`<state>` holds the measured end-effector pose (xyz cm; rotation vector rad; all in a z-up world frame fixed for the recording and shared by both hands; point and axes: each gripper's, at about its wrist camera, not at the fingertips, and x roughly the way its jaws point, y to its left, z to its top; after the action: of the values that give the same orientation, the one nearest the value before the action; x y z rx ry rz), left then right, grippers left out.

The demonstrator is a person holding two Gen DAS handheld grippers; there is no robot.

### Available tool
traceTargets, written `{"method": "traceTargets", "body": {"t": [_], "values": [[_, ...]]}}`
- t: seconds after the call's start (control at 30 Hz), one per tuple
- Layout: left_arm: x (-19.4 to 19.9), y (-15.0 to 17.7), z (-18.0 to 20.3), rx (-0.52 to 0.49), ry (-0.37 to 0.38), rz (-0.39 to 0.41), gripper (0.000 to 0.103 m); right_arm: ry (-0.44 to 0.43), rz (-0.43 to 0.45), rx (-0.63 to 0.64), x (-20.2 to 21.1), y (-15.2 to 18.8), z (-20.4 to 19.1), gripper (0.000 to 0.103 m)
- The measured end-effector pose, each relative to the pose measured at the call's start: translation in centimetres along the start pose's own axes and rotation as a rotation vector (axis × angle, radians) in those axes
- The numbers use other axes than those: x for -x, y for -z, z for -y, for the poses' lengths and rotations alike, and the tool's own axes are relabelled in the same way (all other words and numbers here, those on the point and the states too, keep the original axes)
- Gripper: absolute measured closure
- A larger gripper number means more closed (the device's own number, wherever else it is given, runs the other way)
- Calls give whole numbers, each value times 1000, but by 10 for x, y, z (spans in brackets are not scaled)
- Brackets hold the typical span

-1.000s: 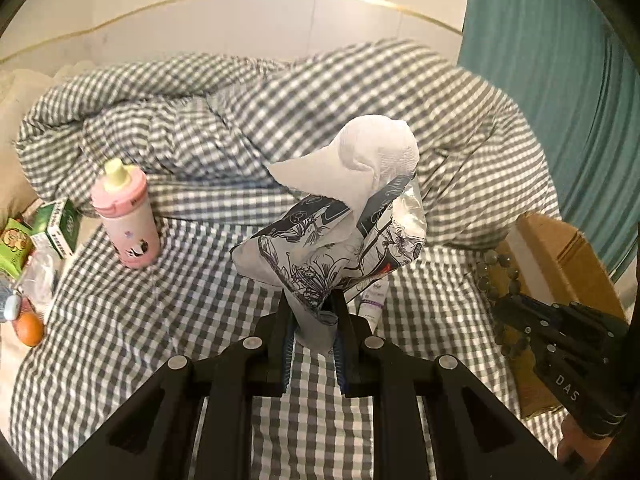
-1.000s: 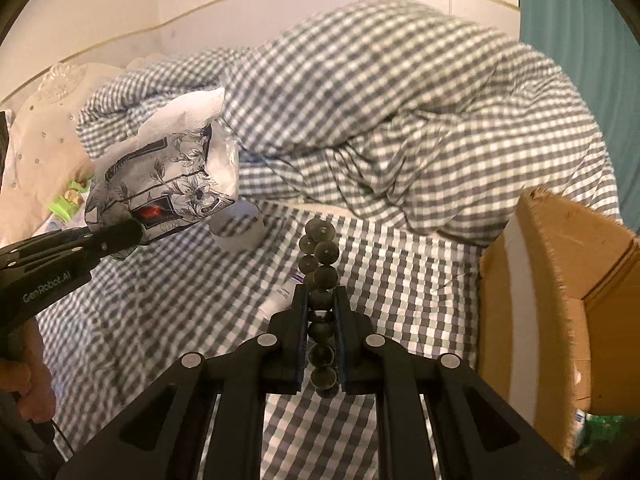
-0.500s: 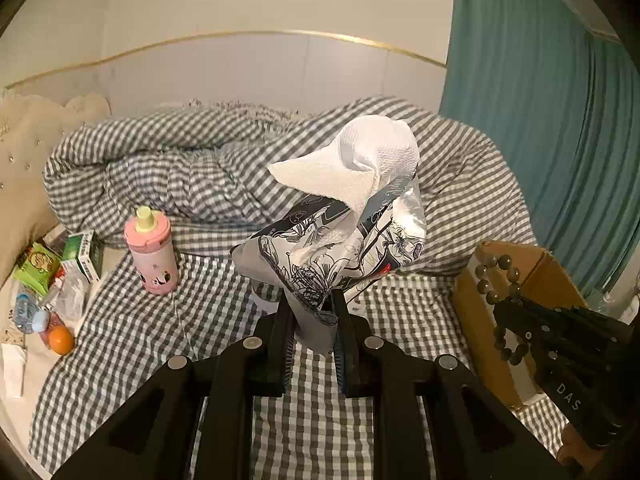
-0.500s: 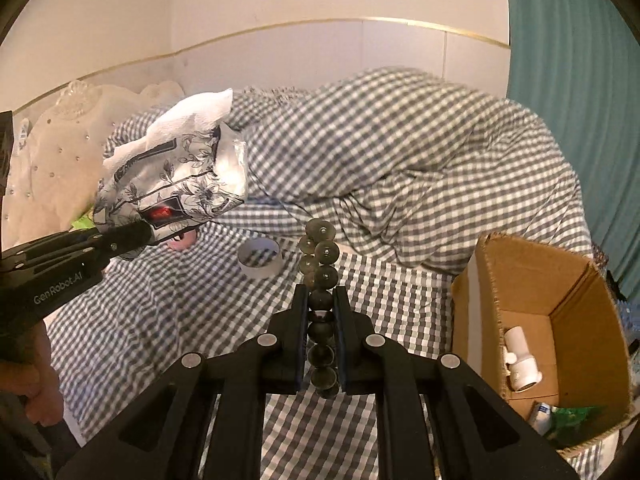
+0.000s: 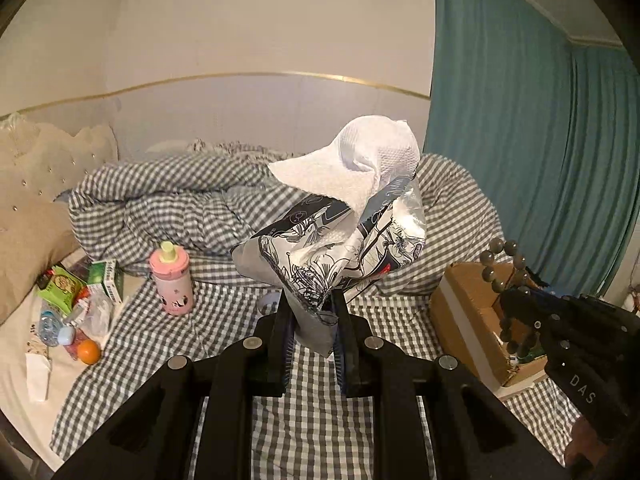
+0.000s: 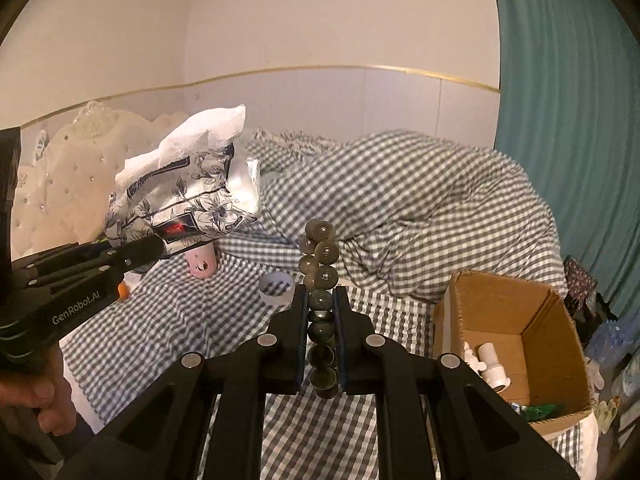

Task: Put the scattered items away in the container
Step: 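Carry the tissue pack with the left gripper while the right carries the bracelet over the box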

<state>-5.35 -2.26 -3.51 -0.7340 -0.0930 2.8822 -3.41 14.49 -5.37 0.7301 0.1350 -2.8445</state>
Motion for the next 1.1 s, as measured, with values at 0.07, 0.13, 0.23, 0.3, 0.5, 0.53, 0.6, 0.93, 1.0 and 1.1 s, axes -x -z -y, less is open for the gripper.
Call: {"method": "traceTargets", "body": {"t": [0.07,0.13,0.23,0.3,0.5,0.53,0.6,0.93,1.0,1.1], "values": [[11,0,0,0,-1,14,86,5,17,5,11,-2,-3,92],[21,0,0,-2,-2,24,86,6,33,8,23,-3,-7,92],[31,0,2,-3,-4,36,86,7,49,9,37,-4,-10,92],[37,1,5,-6,-2,43,86,9,60,10,47,-3,-13,92],[47,1,14,-17,6,55,86,16,78,8,65,-2,-13,92],[48,1,15,-18,5,58,86,18,80,7,67,-2,-12,92],[50,1,19,-15,9,63,86,37,83,13,71,-2,-12,92],[47,0,46,-37,43,61,86,68,95,-6,86,0,8,92],[46,-1,52,-41,51,61,86,78,96,-14,90,1,15,92],[43,-2,63,-47,67,60,86,98,96,-28,93,3,31,92]]}}
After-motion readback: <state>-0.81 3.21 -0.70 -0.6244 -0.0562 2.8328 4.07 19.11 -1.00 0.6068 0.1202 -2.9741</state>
